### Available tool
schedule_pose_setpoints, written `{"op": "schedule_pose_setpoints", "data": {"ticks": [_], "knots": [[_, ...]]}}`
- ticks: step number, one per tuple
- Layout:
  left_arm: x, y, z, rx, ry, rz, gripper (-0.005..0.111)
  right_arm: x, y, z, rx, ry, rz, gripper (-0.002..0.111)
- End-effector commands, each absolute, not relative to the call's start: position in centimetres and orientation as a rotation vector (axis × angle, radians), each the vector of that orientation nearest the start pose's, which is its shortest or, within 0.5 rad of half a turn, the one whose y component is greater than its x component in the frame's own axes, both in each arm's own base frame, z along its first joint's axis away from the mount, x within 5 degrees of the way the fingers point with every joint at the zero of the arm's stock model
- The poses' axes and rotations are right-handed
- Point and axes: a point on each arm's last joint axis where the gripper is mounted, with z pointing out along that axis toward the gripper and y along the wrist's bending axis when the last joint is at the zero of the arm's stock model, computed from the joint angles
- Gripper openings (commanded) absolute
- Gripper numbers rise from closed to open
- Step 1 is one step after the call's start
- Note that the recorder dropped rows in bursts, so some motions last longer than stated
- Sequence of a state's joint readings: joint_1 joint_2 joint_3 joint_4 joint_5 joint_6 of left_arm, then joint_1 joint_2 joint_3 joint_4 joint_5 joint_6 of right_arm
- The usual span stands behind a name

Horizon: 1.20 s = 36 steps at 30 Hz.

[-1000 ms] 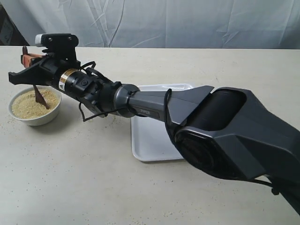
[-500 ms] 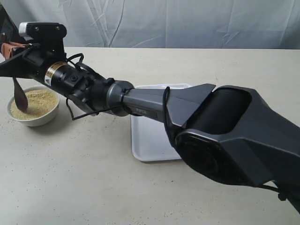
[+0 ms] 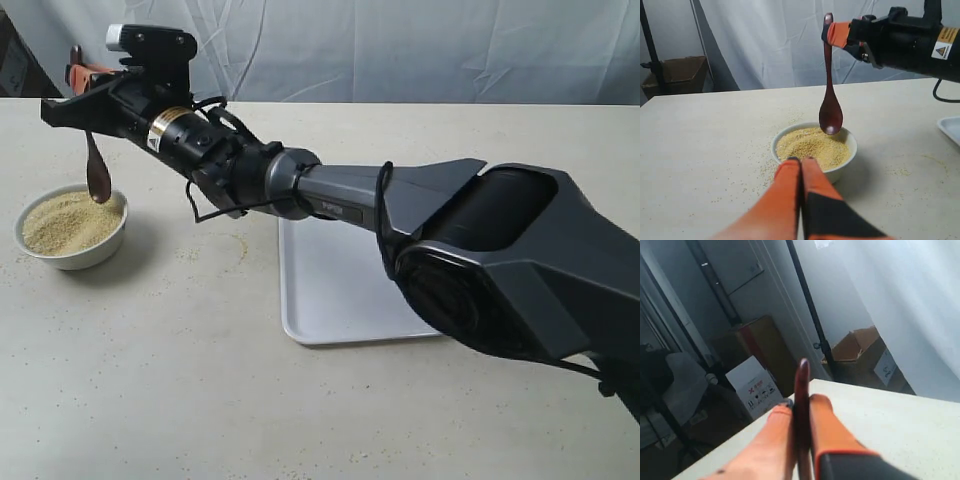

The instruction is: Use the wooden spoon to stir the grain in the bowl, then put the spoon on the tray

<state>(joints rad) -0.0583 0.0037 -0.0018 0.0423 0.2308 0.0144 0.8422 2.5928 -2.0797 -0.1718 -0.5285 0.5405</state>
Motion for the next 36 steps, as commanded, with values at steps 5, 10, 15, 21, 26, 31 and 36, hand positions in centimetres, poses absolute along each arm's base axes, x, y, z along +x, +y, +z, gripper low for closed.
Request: {"op": "schedule_pose_setpoints", "data": {"ticks": [5, 10, 15, 21, 26, 31, 36], "knots": [[5.6, -0.3, 19.3, 0.092, 1.700, 0.003, 0.000, 36.4, 46.3, 15.5, -0.471, 1.455, 1.117, -0.001], [5.6, -0.3, 19.4, 0.092, 1.698, 0.003, 0.000, 36.3, 46.2, 17.8, -0.497, 1.433, 1.102, -0.001], [5.6, -0.3, 19.4, 0.092, 1.698, 0.003, 0.000, 36.7, 45.7, 18.8, -0.522, 1.430, 1.068, -0.001], [5.6, -0.3, 19.4, 0.092, 1.698, 0.003, 0.000, 37.1, 45.5, 17.6, -0.541, 1.583, 0.983, -0.001], [5.6, -0.3, 19.4, 0.092, 1.698, 0.003, 0.000, 37.5, 44.2, 23.1, -0.466, 1.563, 0.995, -0.001], [5.6, -0.3, 19.4, 0.092, 1.698, 0.003, 0.000, 37.8, 40.8, 27.9, -0.427, 1.814, 0.816, -0.001], [5.6, -0.3, 19.4, 0.092, 1.698, 0.003, 0.000, 39.4, 34.6, 30.2, -0.367, 2.141, 0.629, -0.001]]}}
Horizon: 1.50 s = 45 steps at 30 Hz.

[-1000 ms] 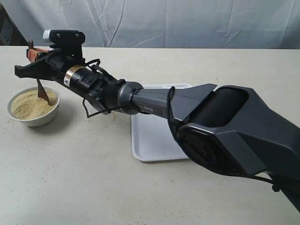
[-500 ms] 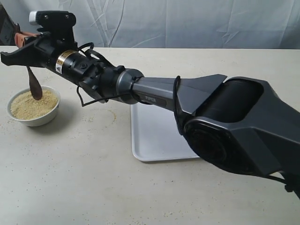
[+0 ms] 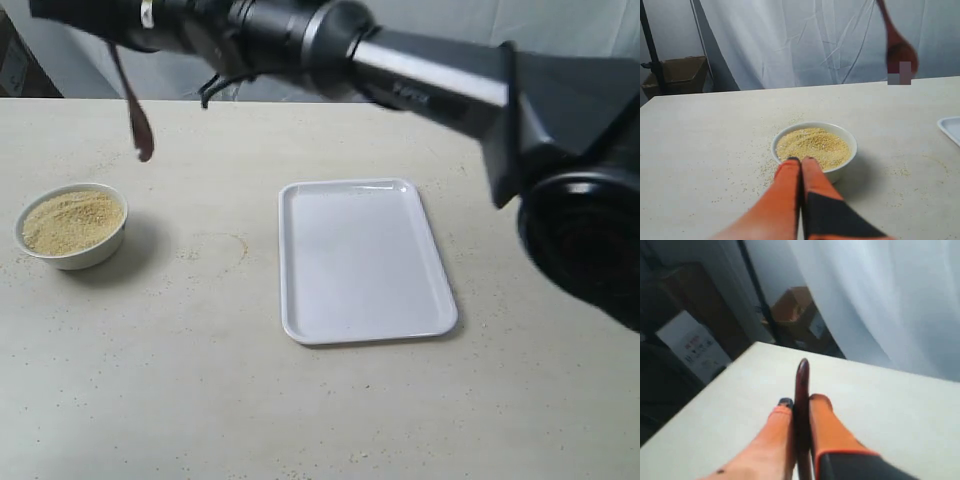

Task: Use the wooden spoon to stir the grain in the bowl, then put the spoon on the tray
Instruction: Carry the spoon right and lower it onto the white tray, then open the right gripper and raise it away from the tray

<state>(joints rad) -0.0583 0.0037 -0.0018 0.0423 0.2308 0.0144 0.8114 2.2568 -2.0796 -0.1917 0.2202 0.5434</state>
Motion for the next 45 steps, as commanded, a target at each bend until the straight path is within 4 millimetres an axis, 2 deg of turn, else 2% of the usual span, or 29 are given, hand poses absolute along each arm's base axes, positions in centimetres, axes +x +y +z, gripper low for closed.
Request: {"op": "schedule_pose_setpoints", "data": {"ticks": [1, 2, 6, 7, 10, 11, 14, 19, 22, 28, 34, 37, 41, 43, 45], "knots": [[5.6, -0.3, 19.4, 0.092, 1.698, 0.003, 0.000, 39.5, 33.6, 30.5, -0.363, 2.195, 0.674, -0.001], [5.6, -0.3, 19.4, 0.092, 1.698, 0.003, 0.000, 39.9, 32.3, 30.6, -0.419, 2.246, 0.694, -0.001], [5.6, -0.3, 19.4, 0.092, 1.698, 0.003, 0.000, 40.8, 27.6, 31.0, -0.640, 2.337, 1.153, -0.001], [5.6, -0.3, 19.4, 0.092, 1.698, 0.003, 0.000, 40.9, 26.6, 30.8, -0.674, 2.356, 1.219, -0.001], [5.6, -0.3, 19.4, 0.092, 1.698, 0.003, 0.000, 41.8, 22.9, 29.4, -0.684, 2.454, 1.280, -0.001], [5.6, -0.3, 19.4, 0.092, 1.698, 0.003, 0.000, 42.1, 22.1, 28.9, -0.657, 2.473, 1.279, -0.001], [5.6, -0.3, 19.4, 0.092, 1.698, 0.003, 0.000, 42.3, 20.3, 25.9, -0.556, 2.580, 1.289, -0.001], [5.6, -0.3, 19.4, 0.092, 1.698, 0.003, 0.000, 41.9, 19.5, 19.4, -0.337, 2.671, 1.182, -0.001], [5.6, -0.3, 19.4, 0.092, 1.698, 0.003, 0.000, 41.3, 19.2, 16.0, -0.210, 2.702, 1.176, -0.001], [5.6, -0.3, 19.4, 0.092, 1.698, 0.003, 0.000, 41.0, 19.5, 12.3, -0.121, 2.763, 1.241, -0.001], [5.6, -0.3, 19.4, 0.092, 1.698, 0.003, 0.000, 41.0, 20.1, 10.9, -0.089, 2.780, 1.218, 0.003], [5.6, -0.3, 19.4, 0.092, 1.698, 0.003, 0.000, 40.9, 20.3, 10.5, -0.101, 2.788, 1.195, 0.018], [5.6, -0.3, 19.4, 0.092, 1.698, 0.003, 0.000, 40.8, 20.2, 10.2, -0.162, 2.808, 1.134, 0.051], [5.6, -0.3, 19.4, 0.092, 1.698, 0.003, 0.000, 40.7, 20.1, 10.1, -0.199, 2.820, 1.100, 0.057], [5.6, -0.3, 19.4, 0.092, 1.698, 0.003, 0.000, 40.6, 19.8, 9.9, -0.214, 2.849, 1.059, 0.057]]}}
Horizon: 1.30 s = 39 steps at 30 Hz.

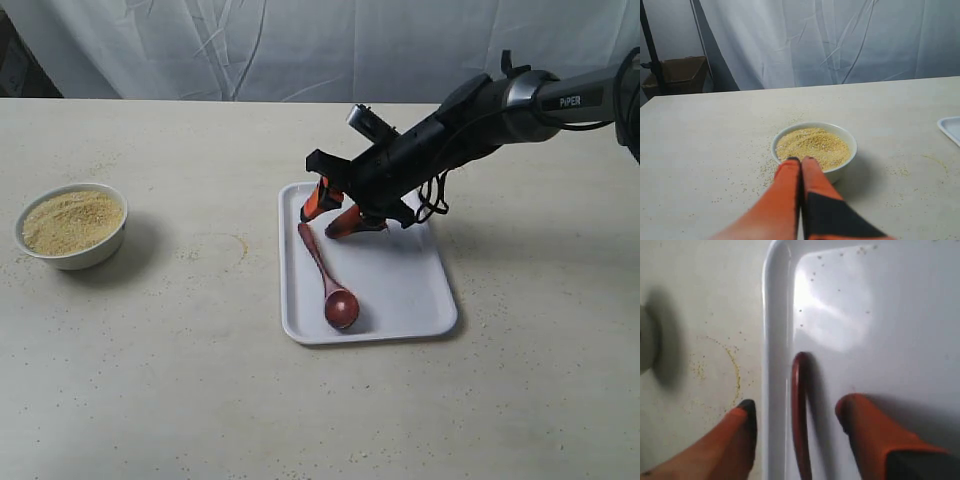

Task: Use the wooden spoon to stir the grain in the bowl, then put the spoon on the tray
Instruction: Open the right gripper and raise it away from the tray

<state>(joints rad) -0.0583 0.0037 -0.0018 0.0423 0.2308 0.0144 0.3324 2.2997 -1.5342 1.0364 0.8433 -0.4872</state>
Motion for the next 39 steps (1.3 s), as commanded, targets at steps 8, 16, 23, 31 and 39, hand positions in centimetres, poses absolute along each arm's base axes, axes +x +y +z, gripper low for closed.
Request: {"op": "schedule_pose_setpoints", "data": {"ticks": [8, 16, 23, 31, 39], "knots": [[5.6, -0.3, 19.4, 0.092, 1.698, 0.003, 0.000, 41.0, 17.5, 12.2, -0.274, 2.875, 0.708, 0.057], [5.6, -0.3, 19.4, 0.092, 1.698, 0.003, 0.000, 39.2, 15.8, 18.7, -0.555, 2.858, 0.492, 0.010], [5.6, -0.3, 19.4, 0.092, 1.698, 0.003, 0.000, 37.9, 14.9, 23.8, -0.614, 2.757, 0.402, 0.000], [5.6, -0.3, 19.4, 0.092, 1.698, 0.003, 0.000, 37.1, 14.2, 27.0, -0.635, 2.661, 0.334, 0.000], [5.6, -0.3, 19.4, 0.092, 1.698, 0.003, 0.000, 37.3, 14.1, 27.5, -0.629, 2.618, 0.311, 0.000]]}}
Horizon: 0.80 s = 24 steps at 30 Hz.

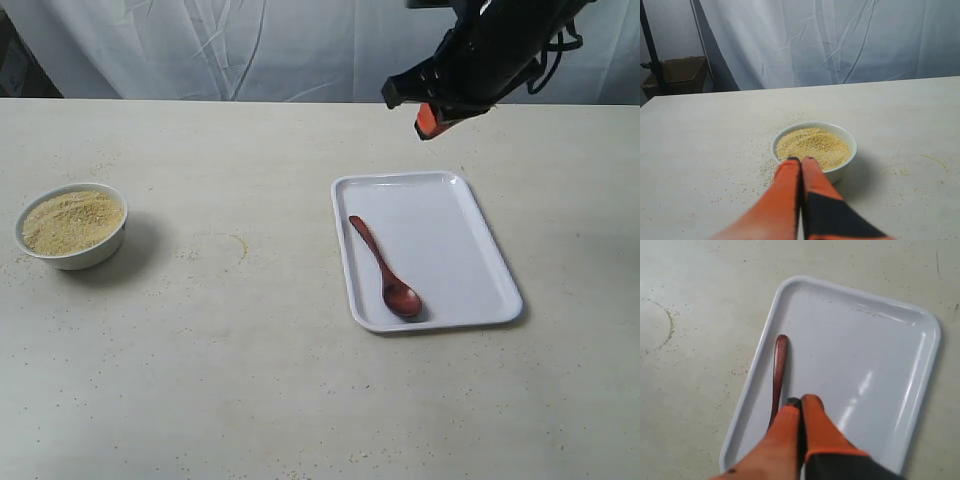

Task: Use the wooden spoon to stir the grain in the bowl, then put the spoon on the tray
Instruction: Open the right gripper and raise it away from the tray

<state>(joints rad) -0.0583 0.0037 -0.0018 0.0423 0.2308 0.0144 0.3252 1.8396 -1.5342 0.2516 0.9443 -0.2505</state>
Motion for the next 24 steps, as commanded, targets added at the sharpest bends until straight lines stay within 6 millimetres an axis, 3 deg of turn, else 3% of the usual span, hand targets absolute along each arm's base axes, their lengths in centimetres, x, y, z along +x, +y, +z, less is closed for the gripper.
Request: {"op": "schedule_pose_setpoints", "data": {"ticks": [1, 5, 9, 13, 15, 19, 24], "knots": [[5.6, -0.3, 19.4, 0.092, 1.698, 0.003, 0.000, 37.4, 14.0, 27.5, -0.638, 2.606, 0.283, 0.000], [5.6, -0.3, 19.4, 0.092, 1.698, 0.003, 0.000, 37.7, 13.5, 27.5, -0.676, 2.589, 0.191, 0.000], [5.6, -0.3, 19.4, 0.092, 1.698, 0.003, 0.000, 38.0, 13.7, 27.7, -0.605, 2.555, 0.226, 0.000], [5.6, -0.3, 19.4, 0.092, 1.698, 0.003, 0.000, 37.3, 12.8, 29.3, -0.532, 2.560, 0.245, 0.000], [5.6, -0.3, 19.4, 0.092, 1.698, 0.003, 0.000, 37.4, 11.0, 30.6, -0.476, 2.530, 0.222, 0.000], [5.6, -0.3, 19.4, 0.092, 1.698, 0.003, 0.000, 37.8, 5.0, 31.5, -0.244, 2.570, 0.229, 0.000], [5.6, -0.3, 19.4, 0.092, 1.698, 0.003, 0.000, 35.9, 0.4, 32.6, -0.031, 2.558, 0.282, 0.000]]}}
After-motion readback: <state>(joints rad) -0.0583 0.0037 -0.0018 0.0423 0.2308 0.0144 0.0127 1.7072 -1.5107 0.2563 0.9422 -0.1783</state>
